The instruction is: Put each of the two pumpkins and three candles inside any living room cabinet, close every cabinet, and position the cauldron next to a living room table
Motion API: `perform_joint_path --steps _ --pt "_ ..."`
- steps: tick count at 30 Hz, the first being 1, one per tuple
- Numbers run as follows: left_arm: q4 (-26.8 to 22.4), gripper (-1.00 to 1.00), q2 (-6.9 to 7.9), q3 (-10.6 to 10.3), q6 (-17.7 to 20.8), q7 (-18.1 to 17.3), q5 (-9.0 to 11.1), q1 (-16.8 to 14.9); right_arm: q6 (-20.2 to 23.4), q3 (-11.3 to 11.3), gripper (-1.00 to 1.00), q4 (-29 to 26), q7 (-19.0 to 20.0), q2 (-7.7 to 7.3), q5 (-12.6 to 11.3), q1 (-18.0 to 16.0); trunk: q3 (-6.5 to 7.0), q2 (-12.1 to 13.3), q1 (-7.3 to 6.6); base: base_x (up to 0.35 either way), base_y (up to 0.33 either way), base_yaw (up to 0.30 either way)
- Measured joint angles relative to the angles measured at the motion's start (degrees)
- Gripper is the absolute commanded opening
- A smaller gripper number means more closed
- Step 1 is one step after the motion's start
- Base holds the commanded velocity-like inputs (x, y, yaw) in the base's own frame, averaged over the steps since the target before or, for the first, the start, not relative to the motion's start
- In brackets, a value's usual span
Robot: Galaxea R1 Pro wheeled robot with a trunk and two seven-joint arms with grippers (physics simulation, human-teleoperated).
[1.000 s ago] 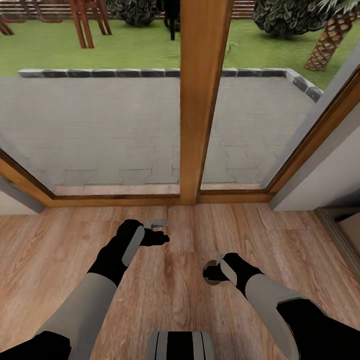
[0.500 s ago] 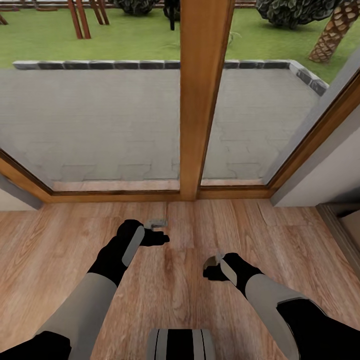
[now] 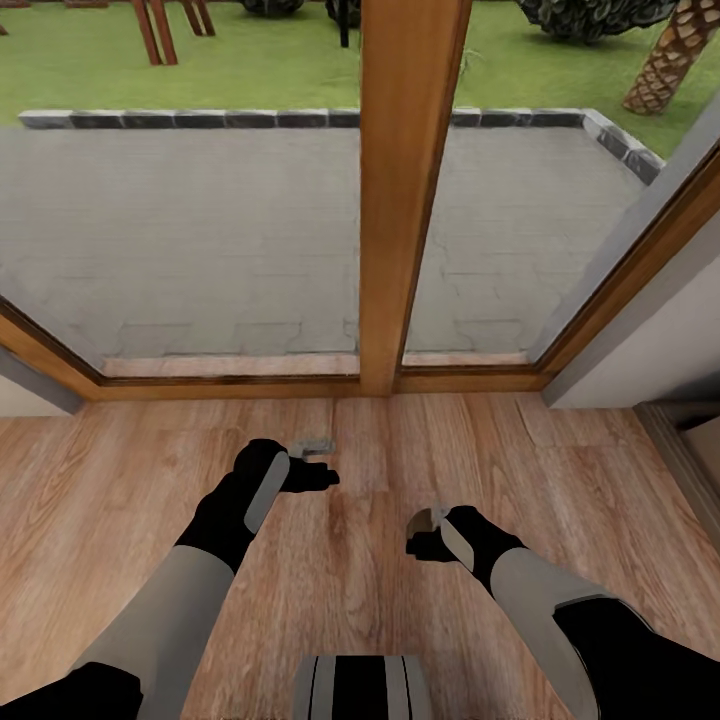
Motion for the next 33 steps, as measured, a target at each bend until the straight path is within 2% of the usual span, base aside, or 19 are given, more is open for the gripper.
perform_joint_path --steps 2,14,22,31,32,33 --pt "-0.02 1.00 0.00 0.00 0.01 0.00 0.00 0.00 0.01 0.00 1.00 0.00 0.01 0.00 0.00 0.00 -0.44 -0.03 0.05 0.000 0.000 0.000" --pt "0.00 1.00 0.06 0.00 -0.06 0.00 0.01 0.00 -0.02 -0.09 1.00 0.00 0.07 0.00 0.00 0.00 -0.45 -0.03 0.05 0.004 0.000 0.000" --pt "-0.01 1.00 0.08 0.00 -0.06 0.00 0.01 0.00 -0.01 -0.05 1.00 0.03 0.07 -0.01 0.06 0.00 -0.45 -0.03 0.02 0.234 0.000 0.000" --pt "0.00 1.00 0.07 0.00 -0.07 0.00 0.00 0.00 0.01 -0.14 1.00 0.00 0.05 0.00 -0.02 0.00 -0.45 -0.03 0.05 0.035 0.000 0.000" --pt "0.00 1.00 0.07 0.00 -0.07 0.00 0.01 0.00 0.03 -0.17 -1.00 0.00 0.03 0.00 -0.02 0.00 -0.45 -0.03 0.05 0.002 0.000 0.000" --pt "0.00 1.00 0.06 0.00 -0.07 0.00 0.01 0.00 0.04 -0.18 -1.00 0.00 0.04 0.00 0.04 0.00 -0.45 -0.03 0.05 0.000 0.000 0.000"
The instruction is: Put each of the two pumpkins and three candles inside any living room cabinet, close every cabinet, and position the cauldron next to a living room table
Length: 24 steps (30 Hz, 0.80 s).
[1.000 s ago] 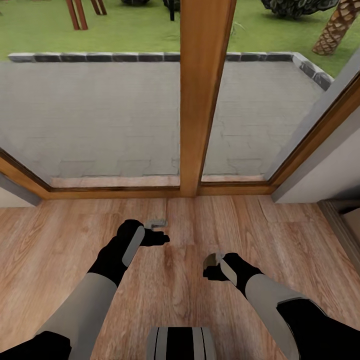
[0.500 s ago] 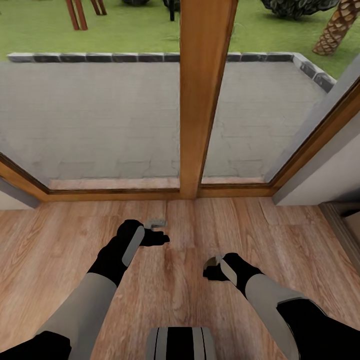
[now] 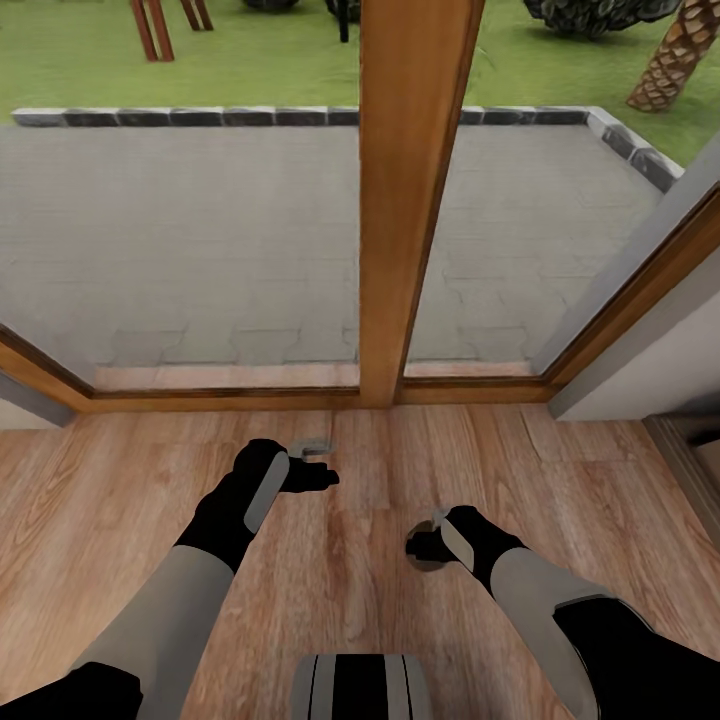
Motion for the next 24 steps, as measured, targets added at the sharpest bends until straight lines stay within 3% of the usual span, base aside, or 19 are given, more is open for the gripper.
perform_joint_path --steps 18,24 --pt "0.00 1.00 -0.06 0.00 0.01 0.00 0.00 0.00 0.01 0.01 -1.00 0.00 0.20 0.00 -0.08 0.00 0.00 0.00 0.00 -0.004 0.000 0.000" --pt "1.34 1.00 -0.59 -0.08 0.01 0.01 -0.02 0.00 -0.02 0.01 -1.00 0.00 0.18 0.00 -0.13 0.00 0.00 0.00 0.03 -0.211 0.000 0.000"
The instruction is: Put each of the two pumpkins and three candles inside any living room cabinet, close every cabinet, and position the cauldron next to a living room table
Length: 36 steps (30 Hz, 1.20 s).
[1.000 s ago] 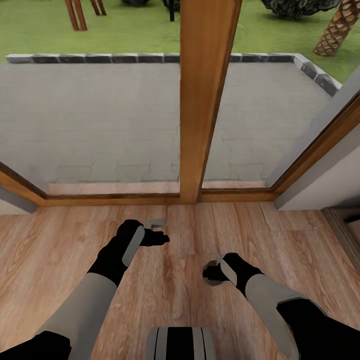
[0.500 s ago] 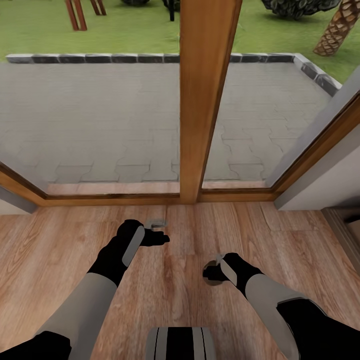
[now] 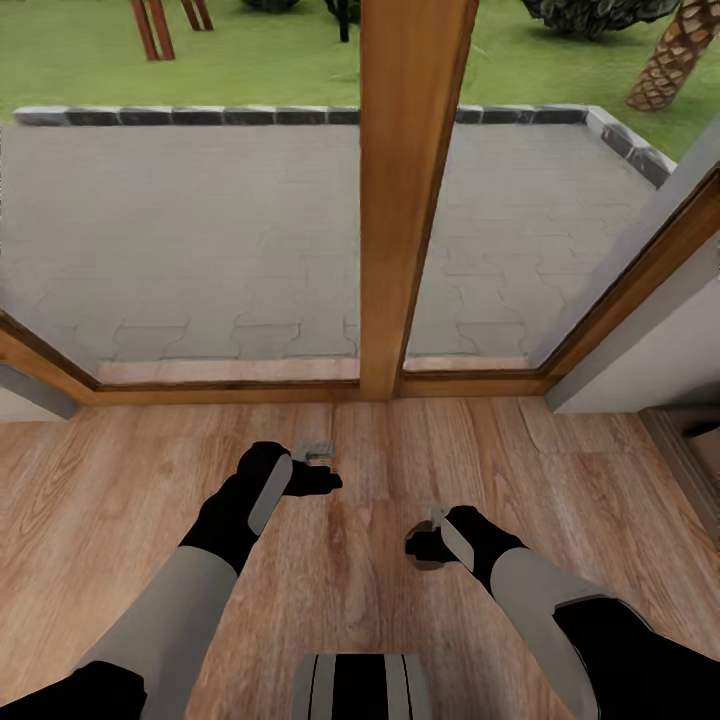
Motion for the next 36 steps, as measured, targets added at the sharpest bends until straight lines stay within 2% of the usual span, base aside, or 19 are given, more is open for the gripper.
perform_joint_path --steps 7,18,20,23,36 --pt "1.41 1.00 -0.26 0.00 -0.03 0.07 -0.06 0.00 0.02 0.02 -1.00 0.00 0.00 0.00 -0.01 0.00 0.00 0.00 -0.03 -0.095 0.000 0.000" --pt "5.61 1.00 -0.36 0.07 -0.25 0.01 -0.07 0.00 0.13 0.17 -1.00 -0.01 -0.22 0.06 0.04 -0.01 2.43 0.14 -0.32 -0.002 0.000 0.000" --pt "8.05 1.00 -0.36 0.11 -1.64 0.01 -0.08 0.00 0.18 0.18 -1.00 -0.01 -0.29 0.08 0.10 -0.01 2.88 0.17 -0.37 0.000 0.000 0.000" --pt "13.12 1.00 -0.33 0.12 -7.17 -0.03 -0.10 0.00 0.22 0.19 -1.00 0.02 -0.38 0.08 0.11 -0.01 3.54 0.21 -0.44 0.000 0.000 0.000" --pt "14.67 1.00 -0.02 0.24 -9.30 0.03 -0.12 -0.01 0.08 -0.06 -1.00 0.14 -0.38 0.08 0.03 0.08 6.43 0.38 -0.78 0.000 0.000 0.000"
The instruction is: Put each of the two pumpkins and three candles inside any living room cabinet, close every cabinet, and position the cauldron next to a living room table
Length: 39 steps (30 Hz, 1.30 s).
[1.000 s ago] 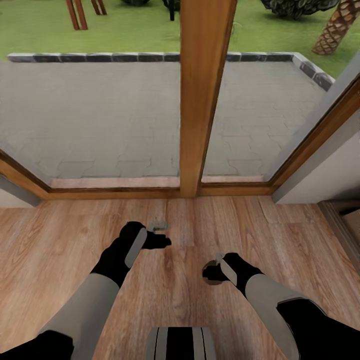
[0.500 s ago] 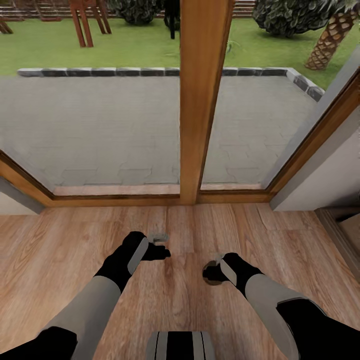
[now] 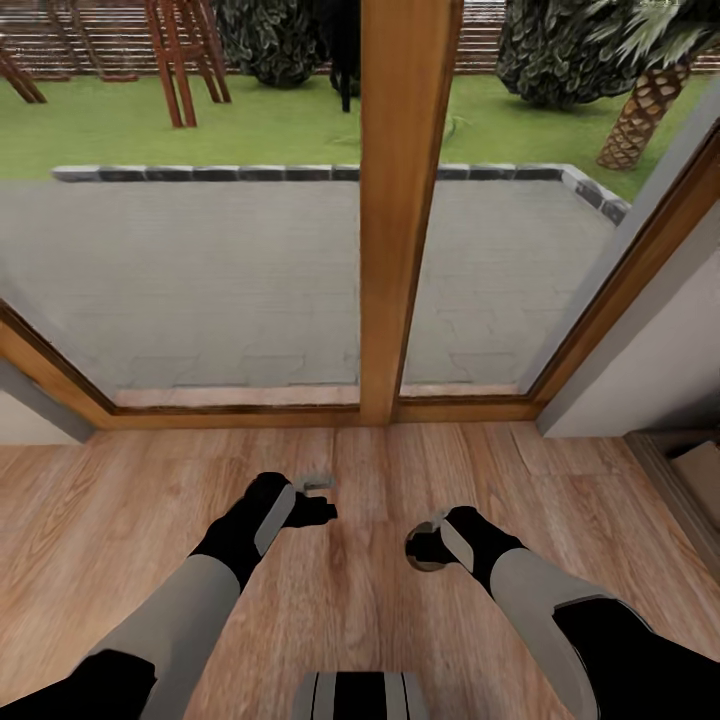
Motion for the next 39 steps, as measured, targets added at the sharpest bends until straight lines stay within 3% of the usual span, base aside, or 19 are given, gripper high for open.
perform_joint_path --steps 13,17,19,20,23,24,25,27,30,33,36,39 --pt "0.15 1.00 0.07 0.06 -0.14 0.00 -0.04 -0.01 0.22 0.05 -1.00 0.00 -0.10 -0.10 0.02 0.01 3.12 0.17 -0.34 0.000 0.000 -0.166" --pt "2.20 1.00 0.09 0.16 -0.51 0.01 -0.01 -0.01 0.24 0.07 -1.00 0.00 -0.10 -0.10 0.01 0.01 4.18 0.23 -0.44 0.000 0.000 -0.265" --pt "5.31 1.00 0.13 0.28 -2.44 0.01 -0.04 -0.01 0.25 0.07 -1.00 0.00 -0.10 -0.10 0.03 0.02 4.71 0.26 -0.49 0.000 0.000 -0.266" --pt "8.54 1.00 0.23 0.40 -5.86 0.02 -0.06 0.00 0.24 0.08 -1.00 0.00 -0.10 -0.10 0.02 0.02 4.98 0.27 -0.51 0.000 0.000 -0.258" --pt "14.88 1.00 1.16 0.74 -11.15 0.01 0.04 0.00 0.15 0.13 -1.00 0.01 -0.02 -0.03 0.01 0.01 5.76 0.31 -0.59 0.000 0.000 -0.131" --pt "19.23 1.00 1.78 1.34 -15.58 0.02 0.01 0.01 0.01 0.18 -1.00 0.01 0.24 0.00 -0.04 0.01 5.99 0.33 -0.61 0.000 0.000 -0.024" --pt "20.11 1.00 2.12 1.76 -16.44 0.01 0.12 -0.01 -0.01 0.18 -1.00 0.02 0.30 0.00 -0.06 0.00 6.22 0.33 -0.64 0.000 0.000 -0.019" --pt "20.70 1.00 2.67 2.63 -17.13 0.01 0.13 -0.01 -0.03 0.18 -1.00 0.02 0.34 0.00 -0.03 0.00 6.67 0.36 -0.69 0.000 0.000 -0.008" --pt "21.37 1.00 4.02 7.95 -17.92 0.00 0.11 -0.02 -0.04 0.09 -1.00 -0.03 0.30 -0.01 -0.03 0.00 7.34 0.40 -0.77 0.000 0.000 -0.014" --pt "22.55 1.00 5.83 10.30 -18.14 0.00 0.04 -0.03 -0.03 0.16 -1.00 -0.03 0.30 -0.01 -0.05 0.01 8.00 0.44 -0.85 0.000 0.000 -0.162" --pt "24.90 1.00 7.89 11.38 -19.29 -0.02 0.16 -0.04 -0.02 0.21 -1.00 -0.02 0.25 0.01 -0.07 0.02 8.67 0.48 -0.93 0.000 0.000 -0.262" --pt "25.52 1.00 8.59 11.60 -21.31 -0.31 0.27 -0.04 -0.02 0.24 -1.00 0.05 0.13 0.05 -0.01 0.07 9.33 0.52 -1.00 0.000 0.000 -0.285"
